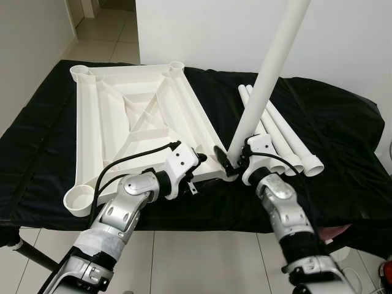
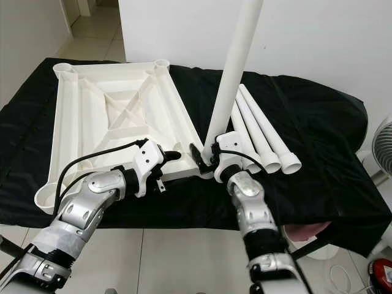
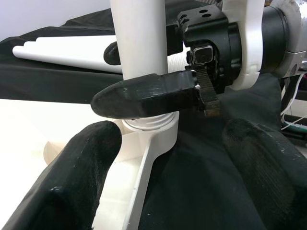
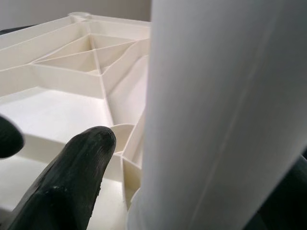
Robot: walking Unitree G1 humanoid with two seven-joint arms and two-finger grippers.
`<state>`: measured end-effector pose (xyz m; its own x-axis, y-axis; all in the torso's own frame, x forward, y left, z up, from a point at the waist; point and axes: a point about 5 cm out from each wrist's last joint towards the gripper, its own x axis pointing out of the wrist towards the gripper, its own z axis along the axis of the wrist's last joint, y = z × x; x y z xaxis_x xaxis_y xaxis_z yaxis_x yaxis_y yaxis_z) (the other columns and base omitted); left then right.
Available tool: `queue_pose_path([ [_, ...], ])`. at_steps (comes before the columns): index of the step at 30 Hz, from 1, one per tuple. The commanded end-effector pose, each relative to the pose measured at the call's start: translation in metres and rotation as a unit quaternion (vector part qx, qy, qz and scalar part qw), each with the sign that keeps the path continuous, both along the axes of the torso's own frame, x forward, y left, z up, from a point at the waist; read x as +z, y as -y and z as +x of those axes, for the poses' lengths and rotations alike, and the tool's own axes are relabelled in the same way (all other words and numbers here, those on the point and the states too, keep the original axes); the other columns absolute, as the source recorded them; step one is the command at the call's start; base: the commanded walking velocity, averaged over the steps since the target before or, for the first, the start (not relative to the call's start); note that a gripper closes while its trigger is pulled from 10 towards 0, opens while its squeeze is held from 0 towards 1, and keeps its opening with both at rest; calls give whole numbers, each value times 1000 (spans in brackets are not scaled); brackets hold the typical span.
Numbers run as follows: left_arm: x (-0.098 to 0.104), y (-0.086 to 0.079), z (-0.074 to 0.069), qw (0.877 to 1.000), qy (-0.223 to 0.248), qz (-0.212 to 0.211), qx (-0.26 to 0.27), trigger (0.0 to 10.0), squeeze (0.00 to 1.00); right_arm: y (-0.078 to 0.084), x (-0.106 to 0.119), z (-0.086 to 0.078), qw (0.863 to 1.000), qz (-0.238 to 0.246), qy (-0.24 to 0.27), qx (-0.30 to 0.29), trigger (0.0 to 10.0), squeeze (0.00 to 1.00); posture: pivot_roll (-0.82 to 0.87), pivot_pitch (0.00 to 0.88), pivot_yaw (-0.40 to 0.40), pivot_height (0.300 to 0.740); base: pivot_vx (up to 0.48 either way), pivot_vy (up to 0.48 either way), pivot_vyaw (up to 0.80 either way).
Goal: Building children table
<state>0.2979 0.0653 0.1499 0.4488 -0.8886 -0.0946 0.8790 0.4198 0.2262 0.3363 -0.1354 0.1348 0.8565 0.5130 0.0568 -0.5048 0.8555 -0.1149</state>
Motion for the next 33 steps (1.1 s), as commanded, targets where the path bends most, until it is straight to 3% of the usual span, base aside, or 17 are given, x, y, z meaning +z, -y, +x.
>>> queue_pose_path([
  [1, 0, 1, 2, 1000, 6, 2, 16, 10000, 0, 1, 0, 1, 1000, -1, 3, 13, 10000, 0, -51, 0, -45, 740, 0, 0, 0],
  [6, 0, 3, 0, 1000, 6, 1, 10, 10000, 0, 5, 1, 7, 999, -10, 6, 41, 10000, 0, -48, 0, -46, 740, 0, 0, 0],
  [7, 0, 4, -2, 1000, 5, 1, 7, 10000, 0, 7, 2, 10, 998, -15, 8, 54, 6863, 0, -45, 0, -49, 740, 0, 0, 0],
  [8, 0, 4, -2, 1000, 5, 1, 7, 10000, 0, 7, 2, 10, 998, -15, 8, 54, 6863, 0, -45, 0, -49, 740, 0, 0, 0],
  [10, 0, 7, -3, 1000, 6, -1, 3, 10000, 0, 8, 0, 15, 997, -32, -7, 77, 0, 0, -43, 0, -53, 740, 0, 0, 0],
  [15, 0, 11, -5, 1000, 8, -3, -1, 10000, 0, 11, -7, 15, 993, -49, -32, 100, 0, 0, -31, 0, -70, 740, 0, 0, 0],
  [24, -1, 11, -8, 1000, 9, -7, 2, 10000, 0, 17, -19, 10, 992, -37, -55, 108, 0, 0, -21, 0, -86, 740, 0, 0, 0],
  [25, -2, 10, -8, 1000, 7, -8, 3, 10000, 0, 18, -18, 11, 994, -18, -53, 95, 10000, 0, -21, 0, -87, 740, 0, 0, 0],
  [33, -3, 9, -8, 1000, 3, -9, 10, 10000, 0, 20, -11, 17, 999, 16, -39, 8, 10000, 0, -19, 0, -88, 740, 0, 0, 0],
])
